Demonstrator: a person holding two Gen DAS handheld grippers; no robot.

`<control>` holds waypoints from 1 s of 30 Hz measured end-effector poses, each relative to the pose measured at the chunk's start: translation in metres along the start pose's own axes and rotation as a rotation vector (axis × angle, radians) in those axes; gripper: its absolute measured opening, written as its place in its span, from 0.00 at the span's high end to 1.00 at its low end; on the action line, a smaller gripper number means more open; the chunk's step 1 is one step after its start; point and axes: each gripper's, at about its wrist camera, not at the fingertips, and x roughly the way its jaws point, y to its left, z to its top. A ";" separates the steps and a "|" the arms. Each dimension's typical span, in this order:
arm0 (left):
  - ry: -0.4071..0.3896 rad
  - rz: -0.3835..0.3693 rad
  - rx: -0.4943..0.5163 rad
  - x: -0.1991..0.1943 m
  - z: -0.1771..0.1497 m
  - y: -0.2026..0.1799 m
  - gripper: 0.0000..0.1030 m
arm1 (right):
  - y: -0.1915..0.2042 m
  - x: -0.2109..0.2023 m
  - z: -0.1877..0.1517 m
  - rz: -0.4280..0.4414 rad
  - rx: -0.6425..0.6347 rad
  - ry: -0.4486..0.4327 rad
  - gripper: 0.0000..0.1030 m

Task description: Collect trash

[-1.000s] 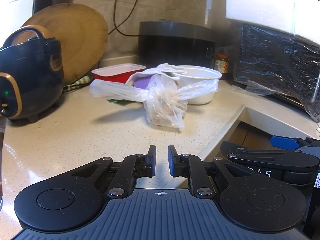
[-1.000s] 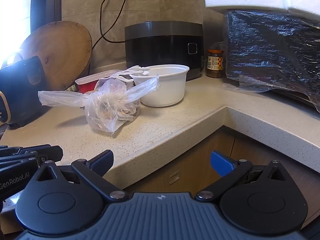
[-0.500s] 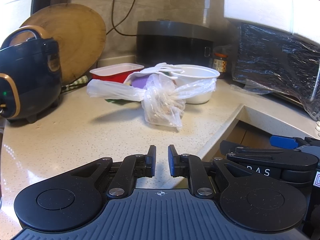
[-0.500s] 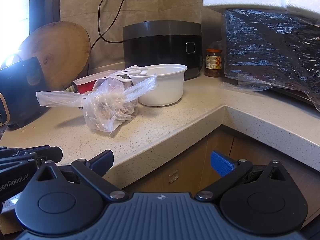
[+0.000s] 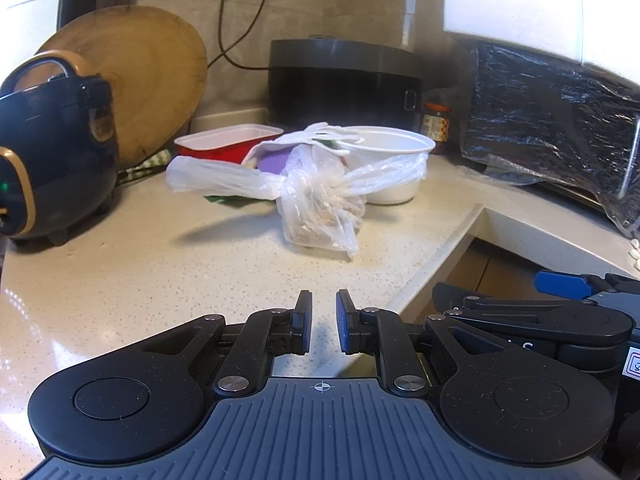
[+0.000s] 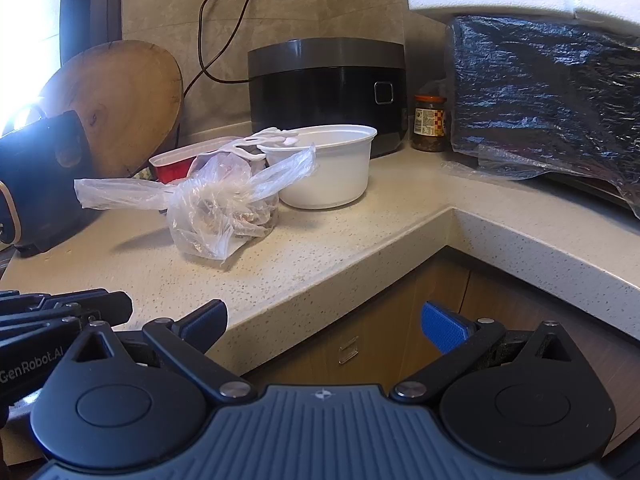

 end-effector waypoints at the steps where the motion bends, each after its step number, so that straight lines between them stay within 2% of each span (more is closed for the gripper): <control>1: 0.001 0.000 0.000 0.000 0.000 0.000 0.84 | 0.000 0.000 0.000 0.000 -0.001 -0.004 0.00; 9: 0.011 0.005 -0.006 0.006 0.002 0.002 0.84 | -0.003 0.005 0.000 0.001 0.012 0.003 0.00; 14: 0.041 0.007 -0.047 0.021 0.008 0.006 0.84 | -0.006 0.016 0.003 0.018 0.019 -0.006 0.00; 18: 0.020 -0.017 -0.089 0.027 0.020 0.015 0.84 | -0.009 0.023 0.009 0.060 0.029 -0.105 0.00; 21: -0.016 -0.073 -0.075 0.029 0.037 0.020 0.84 | -0.008 0.031 0.014 0.075 -0.009 -0.223 0.00; 23: -0.042 -0.096 -0.053 0.029 0.051 0.022 0.84 | -0.006 0.041 0.023 0.097 -0.053 -0.271 0.00; 25: -0.068 -0.083 -0.010 0.029 0.068 0.023 0.84 | -0.006 0.056 0.033 0.136 -0.088 -0.205 0.00; 26: -0.088 -0.060 0.014 0.029 0.078 0.023 0.84 | -0.005 0.068 0.032 0.178 -0.074 -0.132 0.00; 28: -0.142 -0.016 0.039 0.032 0.096 0.027 0.84 | -0.005 0.077 0.036 0.196 -0.085 -0.125 0.00; 30: -0.176 -0.014 0.026 0.043 0.115 0.033 0.84 | -0.006 0.085 0.039 0.233 -0.080 -0.118 0.00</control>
